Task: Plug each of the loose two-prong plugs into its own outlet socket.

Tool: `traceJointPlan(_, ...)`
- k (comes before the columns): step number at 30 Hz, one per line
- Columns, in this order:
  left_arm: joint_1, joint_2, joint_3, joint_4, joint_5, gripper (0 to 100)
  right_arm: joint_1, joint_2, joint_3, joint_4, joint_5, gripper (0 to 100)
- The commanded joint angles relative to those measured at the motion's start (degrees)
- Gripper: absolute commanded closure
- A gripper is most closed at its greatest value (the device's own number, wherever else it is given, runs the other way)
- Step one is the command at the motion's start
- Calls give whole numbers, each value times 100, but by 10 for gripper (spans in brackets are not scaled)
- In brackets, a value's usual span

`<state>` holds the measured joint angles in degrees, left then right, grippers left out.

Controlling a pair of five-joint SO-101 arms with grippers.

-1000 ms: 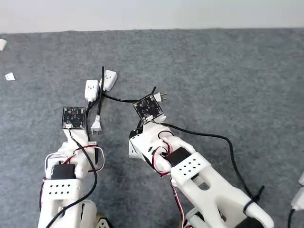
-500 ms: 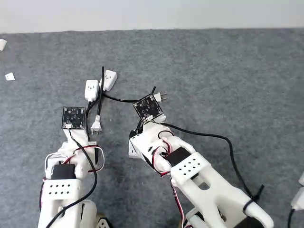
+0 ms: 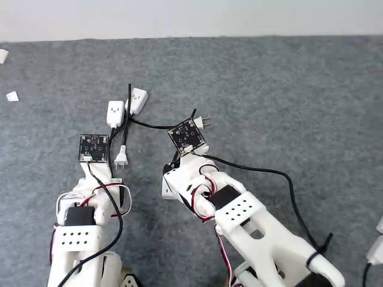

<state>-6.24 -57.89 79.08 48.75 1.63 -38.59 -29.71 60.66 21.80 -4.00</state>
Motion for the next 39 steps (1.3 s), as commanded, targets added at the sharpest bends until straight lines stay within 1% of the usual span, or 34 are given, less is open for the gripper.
traceJointPlan(1,-26,-44,-40,-132,-62,987,-75,22,-9,-40,79,990)
traceJointPlan(13,-26,-44,-31,-132,-79,987,-198,-31,-9,576,35,990)
traceJointPlan(28,-18,-62,13,-141,-79,987,-198,57,-53,567,70,991)
traceJointPlan(31,-18,-70,13,-141,-88,987,-330,356,-141,444,255,991)
traceJointPlan(39,-26,-62,13,-149,-88,987,-391,1543,-1160,1182,343,991)
